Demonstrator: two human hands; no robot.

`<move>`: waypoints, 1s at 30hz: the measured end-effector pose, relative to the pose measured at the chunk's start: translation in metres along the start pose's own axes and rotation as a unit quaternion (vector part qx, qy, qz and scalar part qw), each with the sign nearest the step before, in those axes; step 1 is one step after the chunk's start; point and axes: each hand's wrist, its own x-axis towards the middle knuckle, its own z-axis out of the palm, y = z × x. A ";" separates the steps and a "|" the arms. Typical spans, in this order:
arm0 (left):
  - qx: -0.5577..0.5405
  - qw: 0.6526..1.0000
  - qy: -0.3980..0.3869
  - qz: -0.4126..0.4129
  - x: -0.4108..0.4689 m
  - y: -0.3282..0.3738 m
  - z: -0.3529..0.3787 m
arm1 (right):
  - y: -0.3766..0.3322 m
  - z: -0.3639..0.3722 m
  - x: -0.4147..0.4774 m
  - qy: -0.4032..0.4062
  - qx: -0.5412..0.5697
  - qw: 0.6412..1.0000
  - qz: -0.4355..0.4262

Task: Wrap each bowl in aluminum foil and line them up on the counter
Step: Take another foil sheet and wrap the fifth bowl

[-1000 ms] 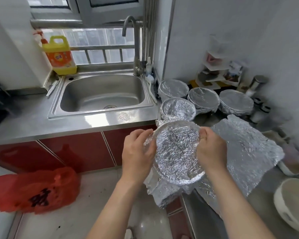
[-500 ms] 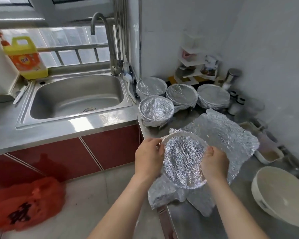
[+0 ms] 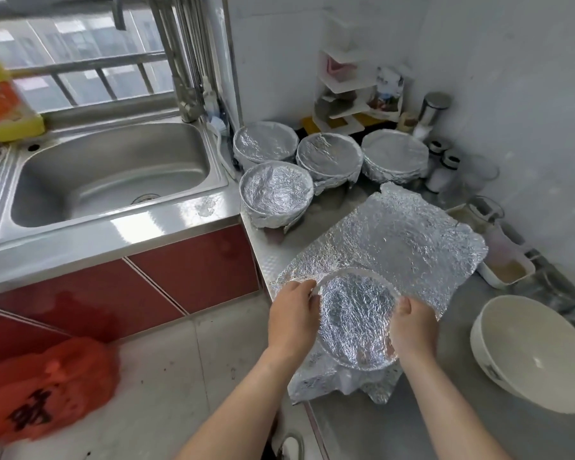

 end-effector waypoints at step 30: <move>-0.074 0.997 0.015 0.032 0.006 -0.002 0.034 | -0.018 -0.010 0.040 -0.210 0.048 0.972 -0.093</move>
